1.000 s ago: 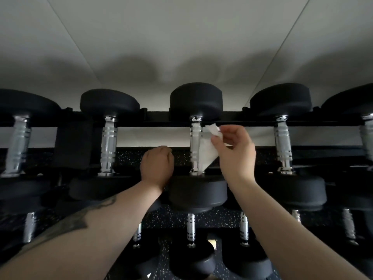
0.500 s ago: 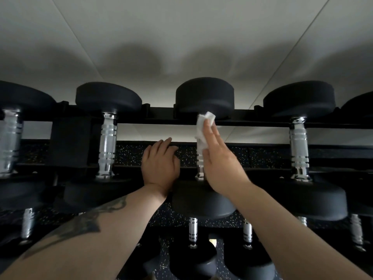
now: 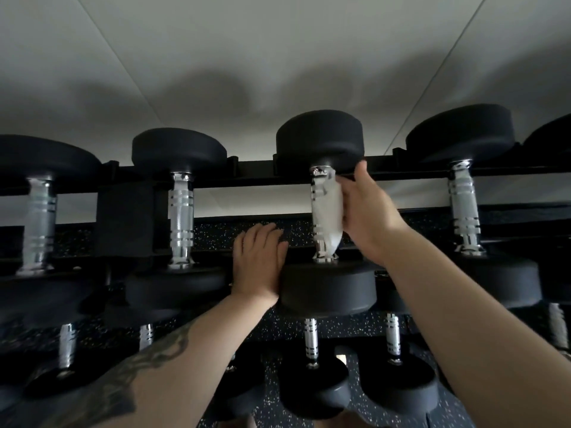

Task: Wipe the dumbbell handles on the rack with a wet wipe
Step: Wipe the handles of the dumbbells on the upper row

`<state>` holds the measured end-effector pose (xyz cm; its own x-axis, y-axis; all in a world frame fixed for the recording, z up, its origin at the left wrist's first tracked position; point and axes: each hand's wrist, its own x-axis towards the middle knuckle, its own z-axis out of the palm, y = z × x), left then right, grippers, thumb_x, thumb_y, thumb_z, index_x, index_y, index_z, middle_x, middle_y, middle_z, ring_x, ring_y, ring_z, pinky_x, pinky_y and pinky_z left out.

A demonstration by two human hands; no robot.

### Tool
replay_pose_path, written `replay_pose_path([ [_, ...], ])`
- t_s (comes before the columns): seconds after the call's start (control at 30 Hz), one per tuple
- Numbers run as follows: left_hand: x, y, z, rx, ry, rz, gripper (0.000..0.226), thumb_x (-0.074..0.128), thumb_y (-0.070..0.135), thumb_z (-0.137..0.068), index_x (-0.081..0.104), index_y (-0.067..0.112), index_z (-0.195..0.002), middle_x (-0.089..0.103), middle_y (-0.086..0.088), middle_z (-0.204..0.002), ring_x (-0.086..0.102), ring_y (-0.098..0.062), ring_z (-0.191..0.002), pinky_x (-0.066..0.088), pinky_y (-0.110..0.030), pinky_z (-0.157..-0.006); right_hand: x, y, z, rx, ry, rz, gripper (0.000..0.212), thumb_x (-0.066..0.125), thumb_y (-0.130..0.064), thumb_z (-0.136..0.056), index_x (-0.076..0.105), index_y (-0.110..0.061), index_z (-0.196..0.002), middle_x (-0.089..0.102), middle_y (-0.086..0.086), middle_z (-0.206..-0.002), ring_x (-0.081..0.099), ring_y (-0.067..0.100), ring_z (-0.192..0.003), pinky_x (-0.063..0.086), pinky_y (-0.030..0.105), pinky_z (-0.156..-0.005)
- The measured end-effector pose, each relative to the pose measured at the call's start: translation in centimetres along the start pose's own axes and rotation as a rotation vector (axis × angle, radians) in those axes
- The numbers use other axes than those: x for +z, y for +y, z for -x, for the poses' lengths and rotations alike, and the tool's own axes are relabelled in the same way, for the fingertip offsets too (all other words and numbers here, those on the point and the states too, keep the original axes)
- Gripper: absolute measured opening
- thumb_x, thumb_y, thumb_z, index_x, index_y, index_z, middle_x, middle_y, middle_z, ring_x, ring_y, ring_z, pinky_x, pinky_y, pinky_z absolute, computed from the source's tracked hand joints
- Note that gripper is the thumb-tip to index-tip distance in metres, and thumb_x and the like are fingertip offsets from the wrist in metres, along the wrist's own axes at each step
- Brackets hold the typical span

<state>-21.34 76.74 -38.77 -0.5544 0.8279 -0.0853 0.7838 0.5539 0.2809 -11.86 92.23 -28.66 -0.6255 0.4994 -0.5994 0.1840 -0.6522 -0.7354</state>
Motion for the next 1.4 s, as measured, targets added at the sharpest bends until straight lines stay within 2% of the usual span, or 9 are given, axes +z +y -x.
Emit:
replay_pose_path([
  [0.1, 0.5, -0.1, 1.7, -0.01, -0.036, -0.021, 0.048, 0.022, 0.042, -0.096, 0.05, 0.024, -0.129, 0.05, -0.004, -0.136, 0.039, -0.025, -0.129, 0.006, -0.041, -0.111, 1.5, 0.5, 1.7, -0.094, 0.063, 0.368, 0.049, 0.04, -0.044, -0.098, 0.033, -0.027, -0.144, 0.041, -0.004, -0.142, 0.038, 0.013, -0.129, 0.025, 0.033, -0.111],
  [0.2, 0.1, -0.2, 1.6, -0.004, -0.078, -0.031, 0.059, 0.007, 0.048, -0.094, 0.033, 0.03, -0.144, 0.029, -0.003, -0.153, 0.018, -0.024, -0.141, -0.012, -0.038, -0.112, 3.4, 0.1, 0.8, -0.149, 0.102, 0.509, 0.057, 0.04, -0.028, -0.1, 0.012, -0.02, -0.15, 0.026, 0.003, -0.152, 0.031, 0.018, -0.131, 0.024, 0.025, -0.092],
  [0.43, -1.0, 0.2, 1.0, -0.056, -0.246, 0.027, 0.049, 0.014, 0.041, -0.102, 0.004, 0.036, -0.15, -0.009, 0.004, -0.159, -0.013, -0.017, -0.145, -0.019, -0.038, -0.112, 1.2, -0.8, -0.5, 0.07, 0.073, -0.022, 0.049, 0.044, -0.047, -0.094, 0.057, -0.011, -0.124, 0.066, 0.012, -0.115, 0.064, 0.028, -0.103, 0.048, 0.041, -0.094],
  [0.6, -1.3, 0.3, 0.8, -0.074, -0.271, 0.042, 0.049, 0.017, 0.042, -0.102, 0.004, 0.037, -0.15, -0.011, 0.005, -0.159, -0.015, -0.016, -0.145, -0.02, -0.038, -0.111, 2.5, 2.4, 3.3, -0.449, 0.135, 0.928, 0.054, 0.039, -0.011, -0.099, 0.023, -0.021, -0.149, 0.032, -0.006, -0.147, 0.034, 0.015, -0.135, 0.033, 0.008, -0.101],
  [0.7, -1.4, 0.4, 0.9, -0.071, -0.264, 0.043, 0.049, 0.018, 0.042, -0.102, 0.006, 0.037, -0.149, -0.009, 0.005, -0.159, -0.014, -0.016, -0.145, -0.018, -0.038, -0.112, 1.8, 2.8, 2.9, -0.67, 0.103, 1.59, 0.054, 0.038, -0.015, -0.098, 0.021, -0.015, -0.149, 0.011, -0.004, -0.158, -0.003, 0.011, -0.146, -0.001, 0.027, -0.118],
  [0.87, -1.4, 0.3, 1.0, -0.066, -0.253, 0.059, 0.048, 0.018, 0.042, -0.103, 0.009, 0.037, -0.149, -0.007, 0.005, -0.159, -0.013, -0.015, -0.145, -0.019, -0.036, -0.111, 1.9, -0.2, -0.6, -0.736, 0.008, 2.215, 0.048, 0.037, -0.027, -0.096, 0.036, -0.018, -0.144, 0.032, -0.005, -0.151, 0.014, 0.012, -0.143, -0.002, 0.039, -0.116],
  [1.07, -1.6, 0.3, 0.9, -0.071, -0.275, 0.066, 0.048, 0.018, 0.042, -0.102, 0.007, 0.039, -0.149, -0.007, 0.005, -0.159, -0.01, -0.017, -0.145, -0.018, -0.037, -0.112, 0.0, 1.0, 1.6, -0.806, 0.034, 1.507, 0.045, 0.043, -0.006, -0.096, 0.045, -0.018, -0.14, 0.036, -0.007, -0.149, 0.022, 0.006, -0.141, 0.016, 0.026, -0.116],
  [1.23, -1.3, 0.3, 1.1, -0.063, -0.238, 0.049, 0.049, 0.017, 0.041, -0.102, 0.005, 0.039, -0.149, -0.006, 0.005, -0.159, -0.005, -0.018, -0.144, -0.018, -0.037, -0.112, 0.0, 2.2, 3.1, -0.077, 0.069, 0.834, 0.041, 0.031, -0.034, -0.102, 0.034, -0.024, -0.142, 0.054, 0.008, -0.127, 0.058, 0.019, -0.099, 0.051, 0.032, -0.083],
  [1.4, -1.1, 0.2, 1.2, -0.055, -0.197, 0.034, 0.048, 0.018, 0.04, -0.102, 0.007, 0.038, -0.149, -0.002, 0.004, -0.159, 0.0, -0.019, -0.143, -0.019, -0.034, -0.109, -1.6, 2.0, 3.8, 0.126, -0.014, 0.874, 0.044, 0.032, -0.042, -0.101, 0.057, -0.015, -0.124, 0.063, 0.005, -0.117, 0.058, 0.019, -0.106, 0.041, 0.03, -0.088],
])
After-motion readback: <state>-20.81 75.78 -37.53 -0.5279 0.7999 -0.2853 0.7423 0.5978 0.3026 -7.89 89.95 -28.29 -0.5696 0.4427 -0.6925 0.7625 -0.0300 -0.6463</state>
